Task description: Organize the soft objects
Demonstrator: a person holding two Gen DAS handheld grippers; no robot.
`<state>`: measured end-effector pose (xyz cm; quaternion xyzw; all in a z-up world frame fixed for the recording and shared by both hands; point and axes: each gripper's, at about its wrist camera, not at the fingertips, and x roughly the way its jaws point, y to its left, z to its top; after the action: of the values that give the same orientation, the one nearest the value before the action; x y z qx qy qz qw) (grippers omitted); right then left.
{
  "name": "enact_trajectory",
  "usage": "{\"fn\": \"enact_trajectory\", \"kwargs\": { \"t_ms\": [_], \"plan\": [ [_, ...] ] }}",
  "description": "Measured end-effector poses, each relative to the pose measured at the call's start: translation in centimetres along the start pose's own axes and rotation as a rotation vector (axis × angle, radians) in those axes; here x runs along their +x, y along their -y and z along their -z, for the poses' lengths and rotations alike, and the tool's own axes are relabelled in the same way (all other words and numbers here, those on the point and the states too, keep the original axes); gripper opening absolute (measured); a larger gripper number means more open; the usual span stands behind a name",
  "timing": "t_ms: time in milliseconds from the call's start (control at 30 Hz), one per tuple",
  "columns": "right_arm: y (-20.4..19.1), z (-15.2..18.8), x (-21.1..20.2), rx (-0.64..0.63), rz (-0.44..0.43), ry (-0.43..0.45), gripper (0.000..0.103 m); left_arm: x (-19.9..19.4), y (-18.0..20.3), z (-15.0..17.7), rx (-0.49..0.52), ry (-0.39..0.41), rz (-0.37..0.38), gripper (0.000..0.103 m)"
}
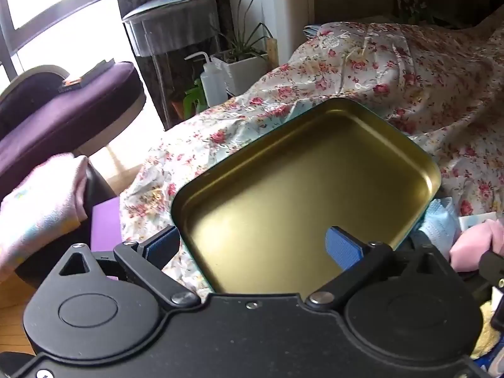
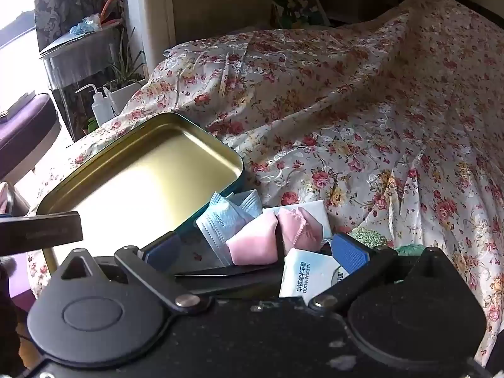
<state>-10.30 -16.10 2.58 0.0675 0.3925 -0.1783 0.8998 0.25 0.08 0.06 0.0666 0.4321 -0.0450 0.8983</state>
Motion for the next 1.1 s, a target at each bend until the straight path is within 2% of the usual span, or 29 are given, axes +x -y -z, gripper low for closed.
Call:
{"fn": "enact_trajectory", "kwargs": {
  "t_ms": [100,133,400,1100],
  "plan": [
    [0.04,0.04,0.02,0.005,0.001,0.000,0.103,0.29,-0.25,-0.41,0.002,-0.018,0.016,0.097],
    [0.02,0.05,0.00,0.008,0.002,-0.001,0.103,-0.19,0.11,0.21,0.017,0.033,-0.007,0.097],
    [0.19,0.10,-0.20,0.021,-0.005,-0.006,0.103,0.42,0.01,0.22,-0.007,0.001,0.003,0.097],
    [0.12,0.14,-0.12,0.025,-0.017,-0.015,0.103,0.34,-0.06,0.25,-0.007,-0.004,0.003,0.097]
  ]
}}
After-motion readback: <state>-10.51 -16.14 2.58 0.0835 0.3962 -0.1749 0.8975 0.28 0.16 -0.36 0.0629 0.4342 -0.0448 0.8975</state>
